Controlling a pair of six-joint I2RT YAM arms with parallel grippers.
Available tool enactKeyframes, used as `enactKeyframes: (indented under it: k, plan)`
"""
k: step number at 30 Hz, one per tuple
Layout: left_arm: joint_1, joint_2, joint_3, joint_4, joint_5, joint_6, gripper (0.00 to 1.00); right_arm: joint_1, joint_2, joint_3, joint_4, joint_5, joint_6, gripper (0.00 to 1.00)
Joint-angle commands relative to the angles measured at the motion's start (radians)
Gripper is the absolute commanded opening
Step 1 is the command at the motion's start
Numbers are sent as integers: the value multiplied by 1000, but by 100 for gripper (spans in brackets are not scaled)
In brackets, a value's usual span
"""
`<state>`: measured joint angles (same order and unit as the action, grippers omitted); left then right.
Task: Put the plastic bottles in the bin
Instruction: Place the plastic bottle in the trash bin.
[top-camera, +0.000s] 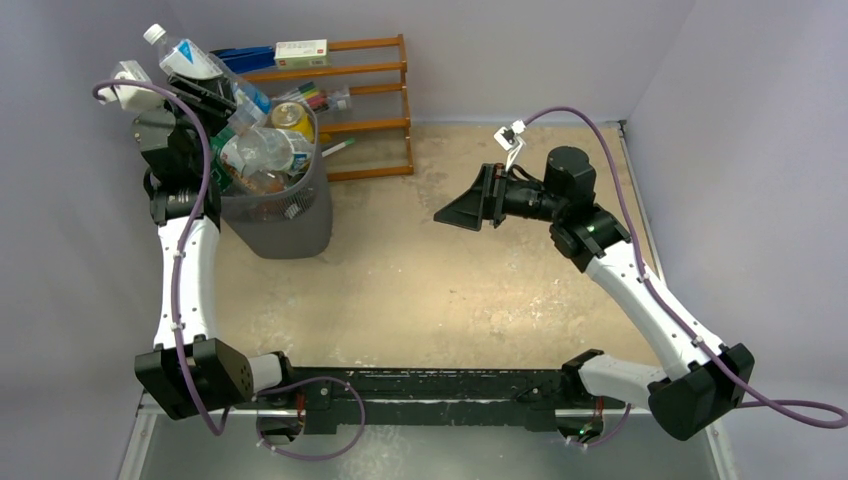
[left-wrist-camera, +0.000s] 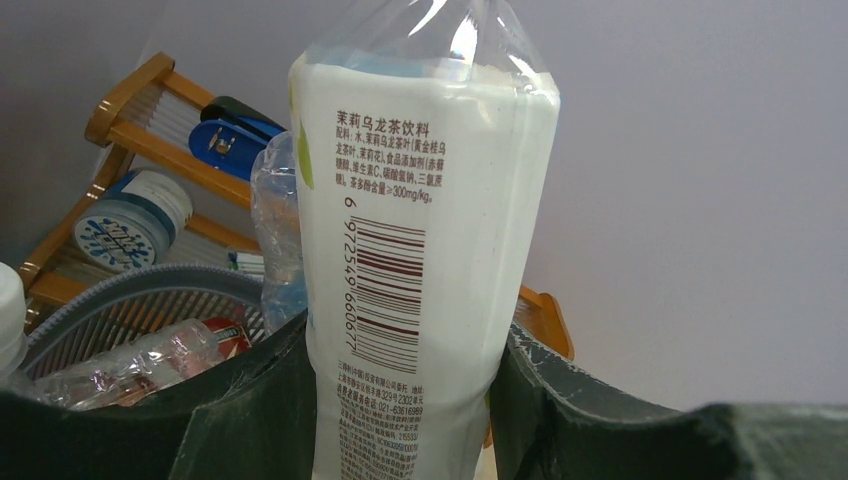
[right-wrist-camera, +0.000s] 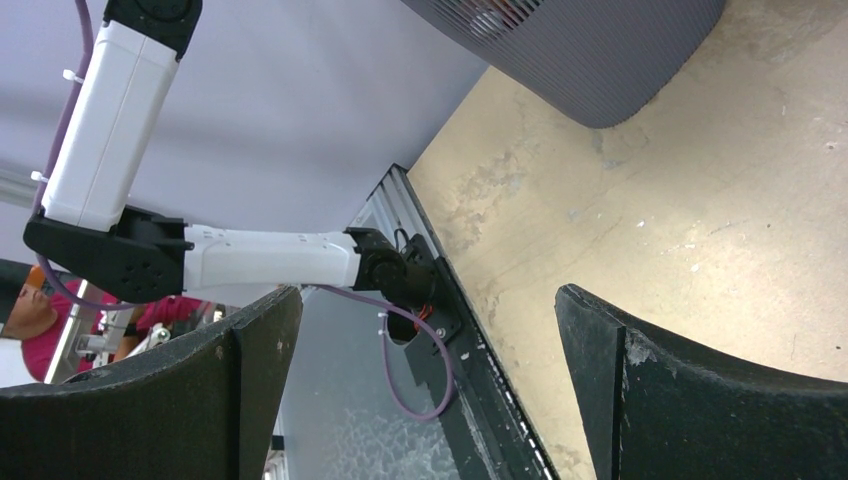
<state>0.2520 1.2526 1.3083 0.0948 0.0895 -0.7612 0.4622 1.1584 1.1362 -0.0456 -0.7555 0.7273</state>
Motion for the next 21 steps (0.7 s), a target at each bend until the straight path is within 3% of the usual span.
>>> enactKeyframes:
  k: [1, 7, 21]
  plan:
    - [-9, -2, -7, 40, -19, 32, 47, -3, -16, 2, 49, -30, 3, 100]
    - [-11, -11, -10, 12, -23, 41, 63, -3, -17, -3, 47, -31, 1, 100]
    - [-11, -19, 25, -36, -29, 50, 73, -4, -14, -6, 60, -24, 1, 100]
